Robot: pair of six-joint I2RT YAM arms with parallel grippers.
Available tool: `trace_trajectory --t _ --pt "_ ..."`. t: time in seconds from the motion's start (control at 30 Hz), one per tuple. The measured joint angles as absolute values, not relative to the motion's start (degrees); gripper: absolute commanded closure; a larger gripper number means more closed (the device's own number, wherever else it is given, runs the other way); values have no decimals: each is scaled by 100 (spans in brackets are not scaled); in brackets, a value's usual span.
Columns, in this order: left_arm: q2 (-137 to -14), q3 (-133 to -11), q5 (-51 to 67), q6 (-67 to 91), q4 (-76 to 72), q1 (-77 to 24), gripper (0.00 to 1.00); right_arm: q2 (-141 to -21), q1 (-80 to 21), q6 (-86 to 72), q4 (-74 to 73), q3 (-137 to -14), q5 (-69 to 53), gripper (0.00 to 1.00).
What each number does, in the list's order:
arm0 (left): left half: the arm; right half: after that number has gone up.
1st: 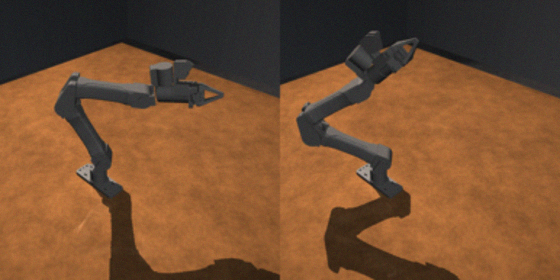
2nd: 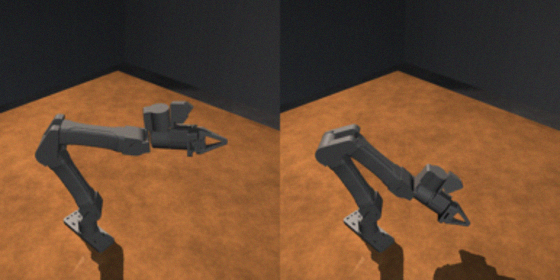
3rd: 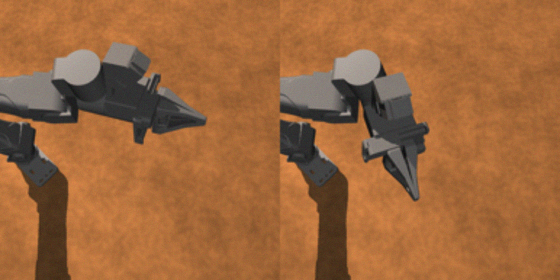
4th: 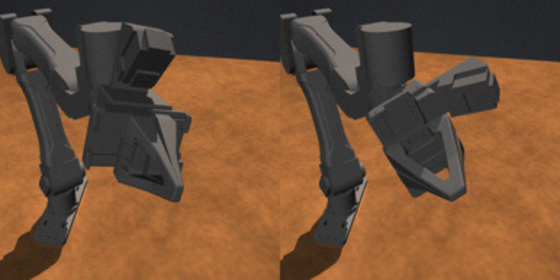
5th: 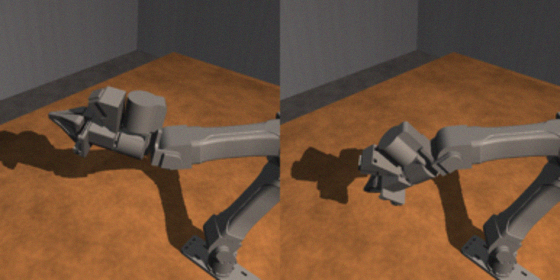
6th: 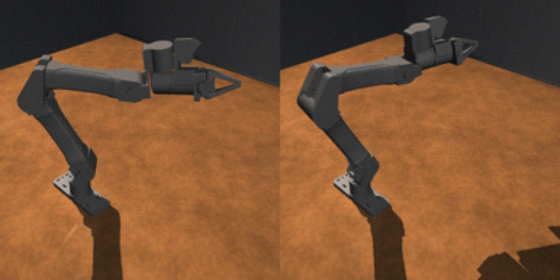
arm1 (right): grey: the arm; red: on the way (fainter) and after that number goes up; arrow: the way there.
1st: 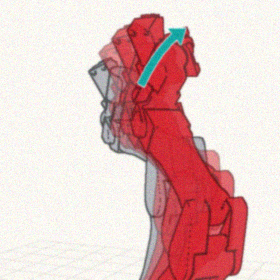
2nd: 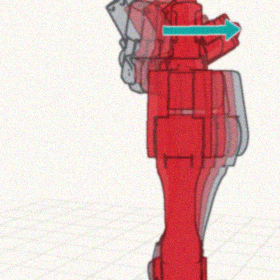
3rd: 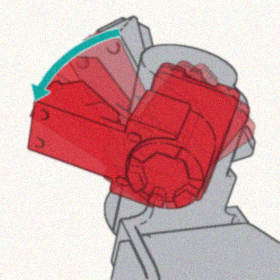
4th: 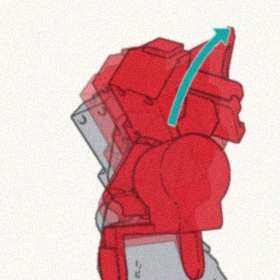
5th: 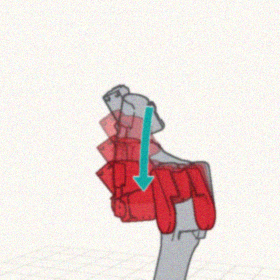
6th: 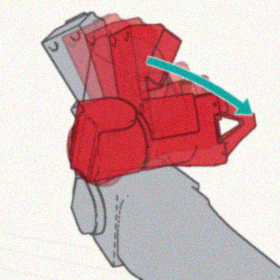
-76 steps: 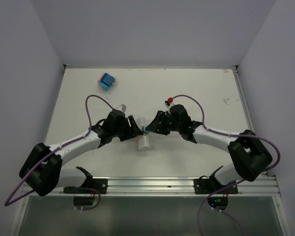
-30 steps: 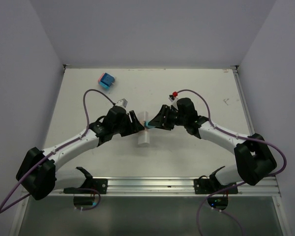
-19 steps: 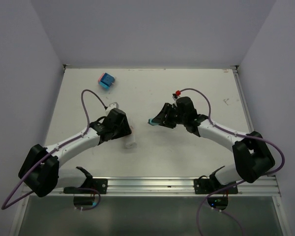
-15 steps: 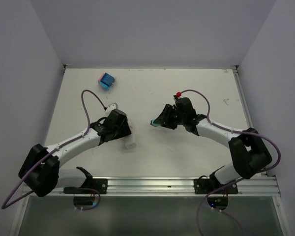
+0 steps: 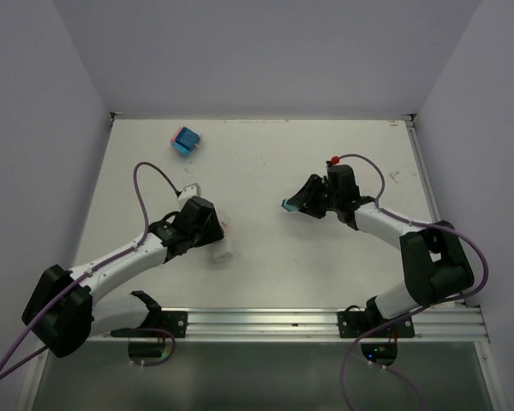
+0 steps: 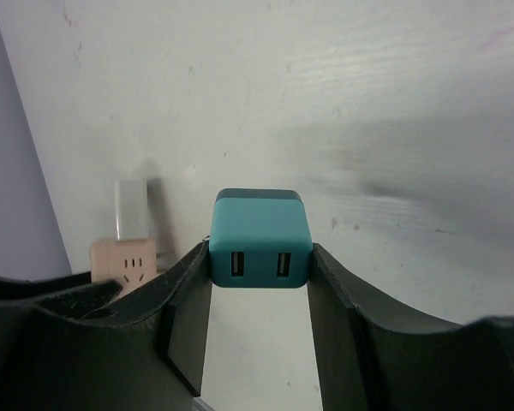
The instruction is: Pull the plug off the socket
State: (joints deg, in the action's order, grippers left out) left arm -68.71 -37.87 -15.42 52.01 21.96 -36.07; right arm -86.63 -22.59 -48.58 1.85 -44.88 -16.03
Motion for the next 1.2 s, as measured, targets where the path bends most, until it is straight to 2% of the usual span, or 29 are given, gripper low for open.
trace_trajectory --t 0.17,0.37,0.5,0.63,0.73,0.77,0.97,1.07,1.2 --pt "-6300 -3441 -1492 4982 2110 -3607 100 -8879 -1822 -4737 502 -4539 -1671 100" --pt "-5970 -3116 -1229 4668 1658 -3603 100 -9981 -1824 -4508 661 -5277 -1994 100" --pt "-5878 -2897 -1000 4427 1330 -3603 100 -10610 -1780 -4512 1223 -5529 -2412 93" --pt "-5870 -2790 -810 4224 1111 -3603 100 -10978 -1761 -4436 1653 -5636 -2746 78" --pt "-5870 -2749 -690 4117 969 -3603 100 -11139 -1761 -4298 1927 -5699 -2932 64" --pt "-5870 -2733 -646 4086 913 -3603 100 -11144 -1761 -4230 1942 -5697 -2963 56" --pt "-5874 -2661 -486 3981 650 -3603 100 -11074 -1761 -3699 2176 -5387 -3026 27" --pt "-5883 -2635 -445 3957 635 -3603 100 -10790 -1763 -3367 2241 -5116 -2987 18" --pt "-5894 -2633 -405 3929 624 -3603 100 -10422 -1763 -3098 2158 -4775 -2912 11"
